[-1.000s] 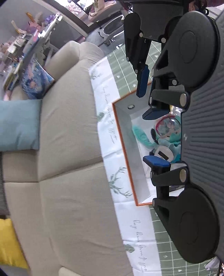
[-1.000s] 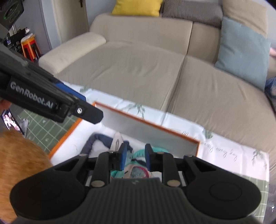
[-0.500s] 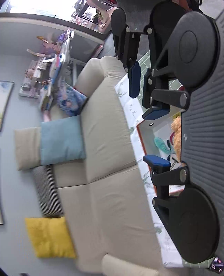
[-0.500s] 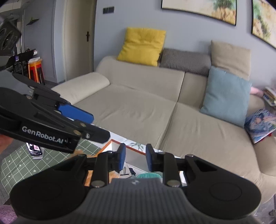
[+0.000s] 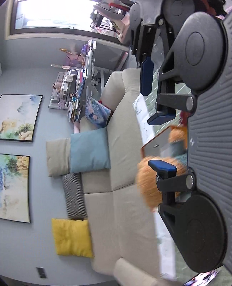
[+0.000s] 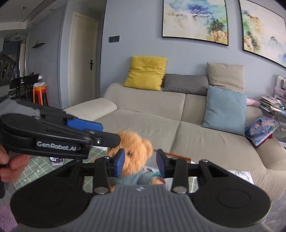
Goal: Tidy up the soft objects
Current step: 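Move both open grippers back to the soft items on the mat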
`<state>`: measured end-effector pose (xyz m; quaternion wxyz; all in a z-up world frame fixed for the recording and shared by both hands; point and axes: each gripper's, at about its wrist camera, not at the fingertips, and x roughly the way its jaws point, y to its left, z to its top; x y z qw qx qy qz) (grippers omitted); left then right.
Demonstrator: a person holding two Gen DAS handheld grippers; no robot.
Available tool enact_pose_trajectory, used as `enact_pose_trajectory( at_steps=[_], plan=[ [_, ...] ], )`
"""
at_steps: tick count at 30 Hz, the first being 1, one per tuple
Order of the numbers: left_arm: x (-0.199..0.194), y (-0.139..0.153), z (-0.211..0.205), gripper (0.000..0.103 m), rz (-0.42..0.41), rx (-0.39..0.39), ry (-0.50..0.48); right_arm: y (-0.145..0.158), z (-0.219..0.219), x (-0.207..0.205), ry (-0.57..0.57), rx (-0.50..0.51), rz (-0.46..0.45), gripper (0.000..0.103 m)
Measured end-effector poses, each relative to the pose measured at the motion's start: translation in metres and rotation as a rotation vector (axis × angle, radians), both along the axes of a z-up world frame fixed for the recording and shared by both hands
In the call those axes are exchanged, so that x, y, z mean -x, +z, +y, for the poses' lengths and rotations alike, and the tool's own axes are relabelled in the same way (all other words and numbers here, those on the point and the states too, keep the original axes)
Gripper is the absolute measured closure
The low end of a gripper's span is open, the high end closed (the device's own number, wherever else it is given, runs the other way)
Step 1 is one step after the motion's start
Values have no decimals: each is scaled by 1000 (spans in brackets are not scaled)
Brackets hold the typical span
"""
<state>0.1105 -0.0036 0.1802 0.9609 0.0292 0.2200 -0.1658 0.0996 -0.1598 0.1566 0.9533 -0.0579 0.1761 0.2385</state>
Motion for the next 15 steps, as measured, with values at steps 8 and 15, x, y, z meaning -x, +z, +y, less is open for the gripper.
enact_pose_trajectory(
  at_steps=[8,15],
  plan=[
    [42,-70,5,53,55,104,23,-63,-7,64,-50,26,-3,65],
    [60,-132,9,56,124,165,51,-116,-19,68,-106,-20,72,65]
  ],
)
